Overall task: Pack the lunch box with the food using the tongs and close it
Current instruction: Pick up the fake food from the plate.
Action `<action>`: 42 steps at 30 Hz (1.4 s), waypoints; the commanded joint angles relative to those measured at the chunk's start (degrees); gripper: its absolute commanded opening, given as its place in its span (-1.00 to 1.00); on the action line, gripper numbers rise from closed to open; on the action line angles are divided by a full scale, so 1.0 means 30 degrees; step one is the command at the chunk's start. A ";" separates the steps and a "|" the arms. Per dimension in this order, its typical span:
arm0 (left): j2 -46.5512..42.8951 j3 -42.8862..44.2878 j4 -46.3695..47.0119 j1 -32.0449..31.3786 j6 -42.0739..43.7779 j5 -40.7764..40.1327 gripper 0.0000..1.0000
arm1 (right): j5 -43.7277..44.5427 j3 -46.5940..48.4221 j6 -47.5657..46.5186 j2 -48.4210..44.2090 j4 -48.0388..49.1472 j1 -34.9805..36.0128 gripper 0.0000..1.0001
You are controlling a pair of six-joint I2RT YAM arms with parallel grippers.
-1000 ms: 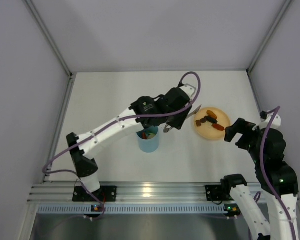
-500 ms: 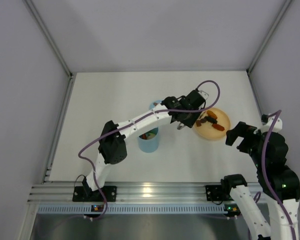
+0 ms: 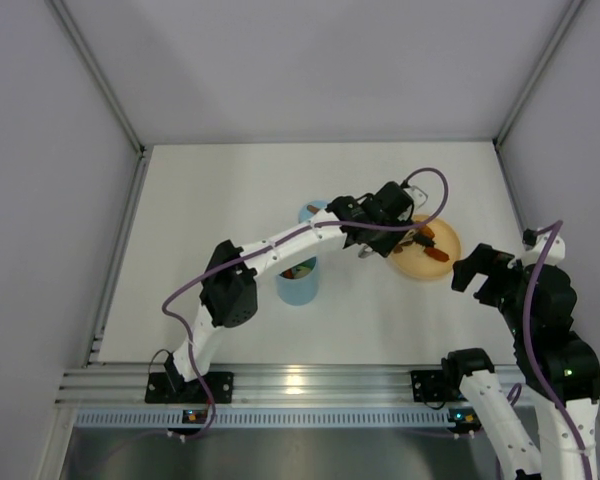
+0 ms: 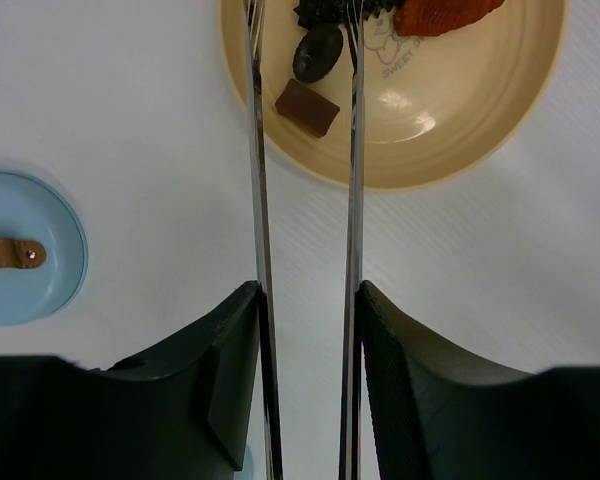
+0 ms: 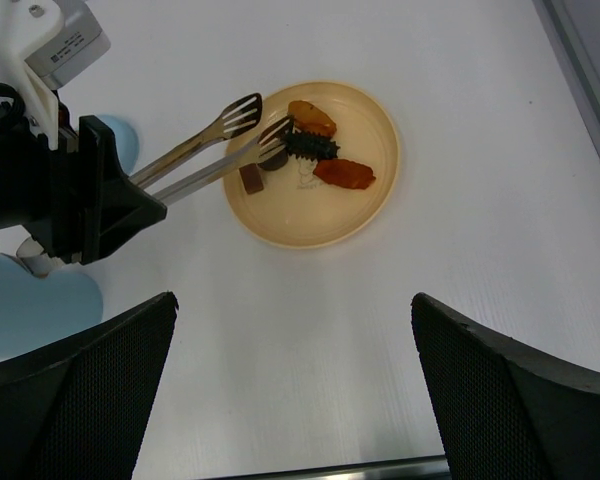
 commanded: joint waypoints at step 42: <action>-0.1525 0.0220 -0.1456 0.0018 0.0540 0.2298 -0.51 | 0.0467 0.0634 -0.0321 -0.0269 -0.0407 -0.0233 0.99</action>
